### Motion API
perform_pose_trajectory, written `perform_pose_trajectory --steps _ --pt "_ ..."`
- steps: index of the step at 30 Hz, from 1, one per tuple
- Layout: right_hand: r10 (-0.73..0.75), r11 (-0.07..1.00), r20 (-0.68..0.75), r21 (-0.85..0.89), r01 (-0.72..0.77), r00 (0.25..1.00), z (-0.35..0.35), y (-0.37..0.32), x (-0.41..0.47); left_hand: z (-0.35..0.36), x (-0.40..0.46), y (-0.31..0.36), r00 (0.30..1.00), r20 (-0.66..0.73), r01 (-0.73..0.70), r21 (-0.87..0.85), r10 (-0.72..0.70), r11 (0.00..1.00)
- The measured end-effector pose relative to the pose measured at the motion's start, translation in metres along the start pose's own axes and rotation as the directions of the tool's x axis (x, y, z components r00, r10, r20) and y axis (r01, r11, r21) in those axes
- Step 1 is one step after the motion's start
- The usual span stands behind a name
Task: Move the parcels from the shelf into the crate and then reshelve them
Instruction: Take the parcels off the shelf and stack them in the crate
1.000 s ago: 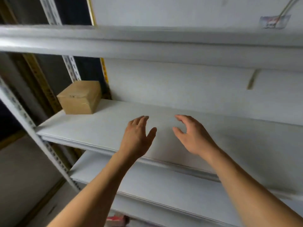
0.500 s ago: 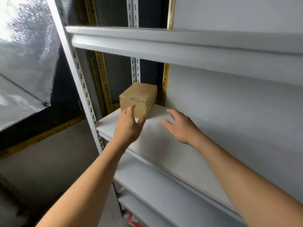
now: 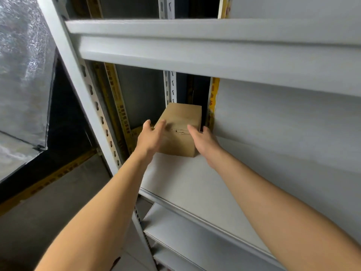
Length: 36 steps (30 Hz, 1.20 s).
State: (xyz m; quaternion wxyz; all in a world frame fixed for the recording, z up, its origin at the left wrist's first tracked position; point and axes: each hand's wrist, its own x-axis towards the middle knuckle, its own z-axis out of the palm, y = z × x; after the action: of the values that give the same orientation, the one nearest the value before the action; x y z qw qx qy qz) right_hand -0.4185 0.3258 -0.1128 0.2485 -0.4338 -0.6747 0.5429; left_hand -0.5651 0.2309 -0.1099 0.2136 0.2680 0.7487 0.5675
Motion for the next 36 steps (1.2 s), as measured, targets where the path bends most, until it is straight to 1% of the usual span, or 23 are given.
perform_pose_trajectory --steps 1,3,5,8,11,14,19,24,29,32,34,36 --pt "0.023 0.999 -0.004 0.039 -0.023 1.0 0.002 0.001 0.003 0.001 0.003 -0.004 0.999 0.028 0.024 -0.04 -0.023 0.999" --pt "0.048 0.993 0.009 0.104 -0.049 0.999 0.006 0.003 0.008 0.004 0.006 -0.012 0.998 0.066 0.027 -0.093 -0.021 0.995" --pt "0.023 0.985 0.016 0.17 -0.026 1.0 0.006 0.008 0.011 0.008 0.007 -0.016 0.997 0.074 0.016 -0.135 -0.006 0.991" --pt "-0.031 0.97 -0.008 0.242 0.032 1.0 -0.003 0.011 0.003 0.014 -0.001 -0.013 0.996 0.056 -0.055 -0.16 0.065 0.986" --pt "-0.087 0.961 -0.075 0.257 0.103 0.993 -0.022 0.016 -0.018 0.025 -0.026 -0.002 0.986 0.057 -0.14 -0.186 0.153 0.972" --pt "-0.141 0.954 -0.115 0.249 0.166 0.983 -0.052 0.023 -0.053 0.041 -0.062 0.007 0.971 0.095 -0.195 -0.205 0.218 0.959" --pt "-0.181 0.932 -0.187 0.281 0.229 0.966 -0.12 0.056 -0.128 0.085 -0.134 0.012 0.911 0.246 -0.28 -0.216 0.33 0.935" --pt "-0.161 0.926 -0.306 0.281 0.251 0.938 -0.194 0.105 -0.227 0.139 -0.233 0.017 0.864 0.359 -0.278 -0.244 0.353 0.929" --pt "-0.129 0.926 -0.468 0.258 0.275 0.874 -0.264 0.151 -0.34 0.194 -0.34 0.025 0.756 0.506 -0.289 -0.311 0.415 0.905" --pt "-0.093 0.929 -0.566 0.246 0.276 0.819 -0.303 0.175 -0.412 0.227 -0.407 0.032 0.68 0.591 -0.265 -0.353 0.434 0.897" --pt "-0.064 0.931 -0.619 0.245 0.27 0.783 -0.329 0.189 -0.461 0.25 -0.451 0.036 0.618 0.65 -0.244 -0.374 0.441 0.895" --pt "-0.039 0.935 -0.662 0.24 0.261 0.748 -0.352 0.204 -0.509 0.273 -0.494 0.041 0.54 0.707 -0.231 -0.397 0.456 0.888"
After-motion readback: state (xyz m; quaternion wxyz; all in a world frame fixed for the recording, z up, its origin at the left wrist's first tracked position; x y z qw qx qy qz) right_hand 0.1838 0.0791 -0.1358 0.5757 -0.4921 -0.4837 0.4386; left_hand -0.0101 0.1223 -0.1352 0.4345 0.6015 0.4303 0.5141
